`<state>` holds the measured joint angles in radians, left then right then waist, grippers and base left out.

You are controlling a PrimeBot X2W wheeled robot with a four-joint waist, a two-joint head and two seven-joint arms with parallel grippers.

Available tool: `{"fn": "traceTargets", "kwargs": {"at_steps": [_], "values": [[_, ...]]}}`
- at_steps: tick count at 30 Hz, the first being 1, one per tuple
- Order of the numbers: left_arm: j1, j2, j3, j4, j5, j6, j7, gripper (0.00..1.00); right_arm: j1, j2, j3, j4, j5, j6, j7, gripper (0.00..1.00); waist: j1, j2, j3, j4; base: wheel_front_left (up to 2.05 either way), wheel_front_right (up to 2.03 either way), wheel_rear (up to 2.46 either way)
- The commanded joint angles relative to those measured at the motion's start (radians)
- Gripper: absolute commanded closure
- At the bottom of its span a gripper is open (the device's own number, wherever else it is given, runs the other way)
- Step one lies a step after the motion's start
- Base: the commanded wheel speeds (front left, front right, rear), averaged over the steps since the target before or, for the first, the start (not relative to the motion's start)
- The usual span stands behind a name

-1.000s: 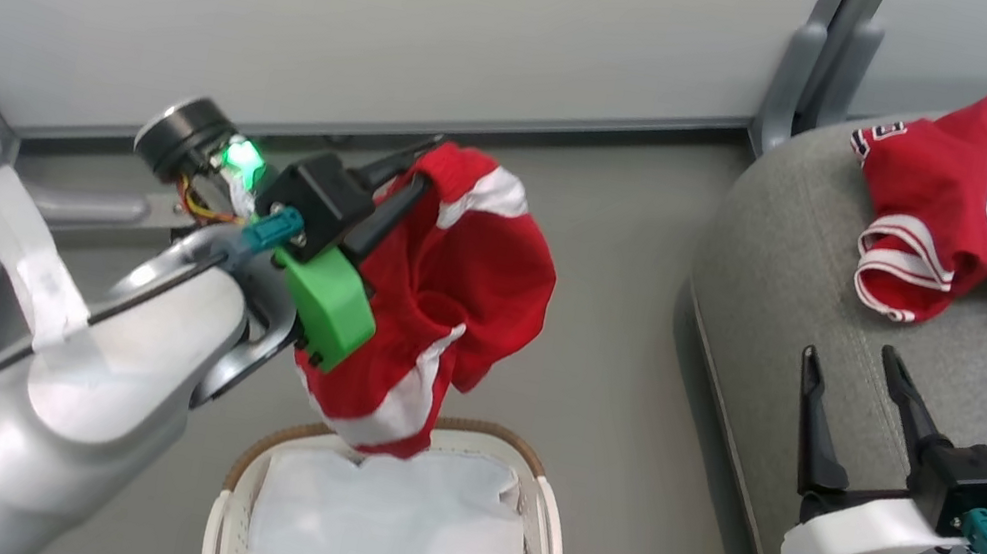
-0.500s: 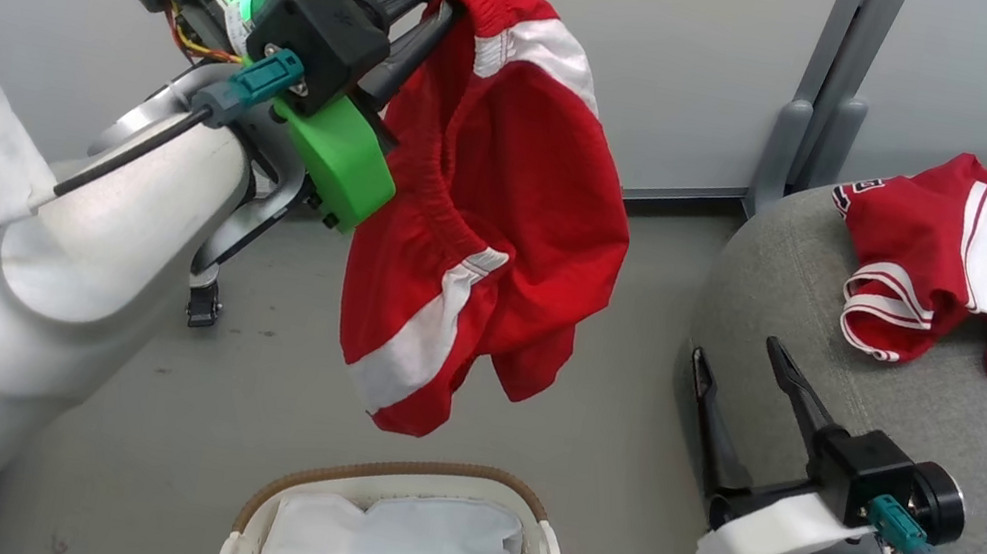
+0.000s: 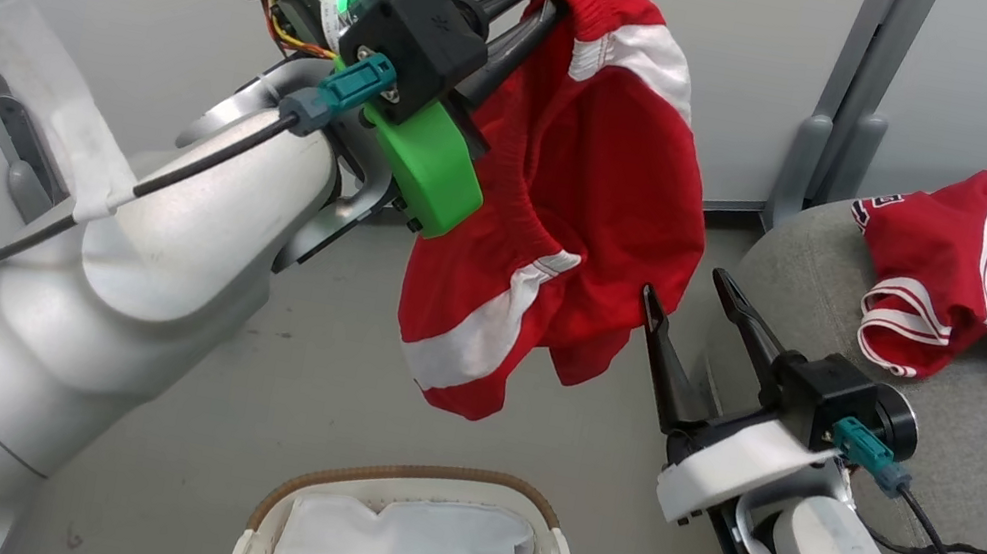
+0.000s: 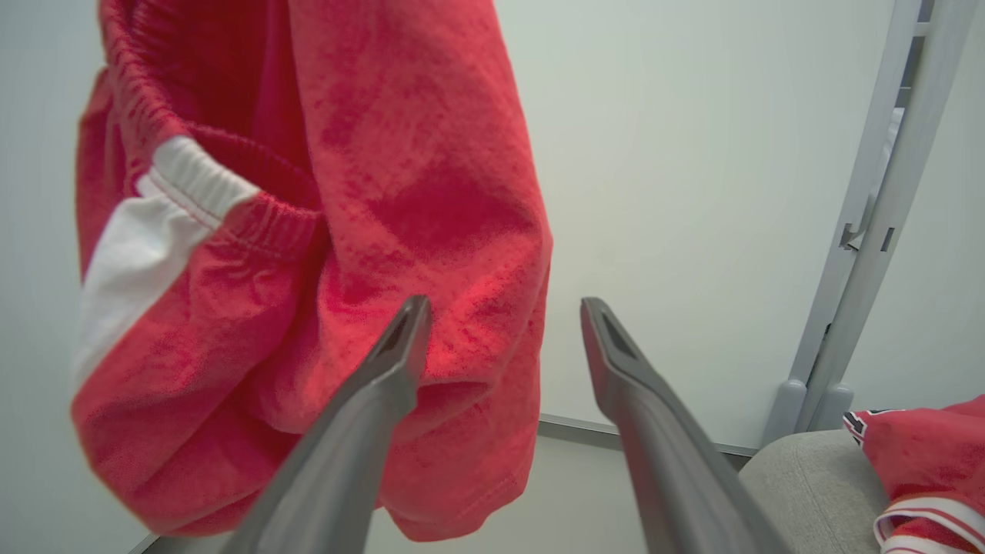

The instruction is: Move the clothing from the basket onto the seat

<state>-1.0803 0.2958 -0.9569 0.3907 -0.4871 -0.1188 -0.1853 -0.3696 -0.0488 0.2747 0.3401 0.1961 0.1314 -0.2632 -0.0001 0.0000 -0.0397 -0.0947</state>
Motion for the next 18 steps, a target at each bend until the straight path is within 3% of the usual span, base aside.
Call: {"fn": "traceTargets", "kwargs": {"at_steps": [1,8,15,16,17,18], "values": [[-0.017,-0.006,-0.003,-0.002,0.004,-0.003,-0.004,1.00,-0.020,-0.003,0.007,0.016,0.017,-0.001,-0.002,0.00,0.0001,0.0000,0.000,0.006,0.00,0.00,0.00],[-0.019,-0.029,-0.032,-0.014,0.005,-0.004,-0.015,1.00,-0.089,-0.003,0.071,0.078,0.103,-0.001,-0.002,0.00,0.0001,0.0000,-0.005,0.019,0.00,0.00,0.00],[-0.003,-0.037,-0.063,-0.052,-0.006,-0.007,-0.020,1.00,-0.148,-0.003,0.105,0.106,0.118,-0.001,-0.002,0.00,0.0001,0.0000,-0.015,0.036,0.00,0.00,0.00],[0.002,-0.038,-0.067,-0.057,-0.009,-0.007,-0.020,1.00,-0.154,-0.003,0.111,0.111,0.120,-0.001,-0.002,0.23,0.0001,0.0000,-0.016,0.040,0.00,0.00,0.00],[0.007,-0.038,-0.069,-0.061,-0.011,-0.008,-0.019,1.00,-0.158,-0.003,0.115,0.115,0.121,-0.001,-0.002,0.61,0.0001,0.0000,-0.018,0.044,0.00,0.00,0.00],[0.012,-0.038,-0.073,-0.067,-0.014,-0.008,-0.019,1.00,-0.160,-0.003,0.119,0.122,0.121,-0.001,-0.002,0.80,0.0001,0.0000,-0.019,0.048,0.00,0.00,0.00]]}}
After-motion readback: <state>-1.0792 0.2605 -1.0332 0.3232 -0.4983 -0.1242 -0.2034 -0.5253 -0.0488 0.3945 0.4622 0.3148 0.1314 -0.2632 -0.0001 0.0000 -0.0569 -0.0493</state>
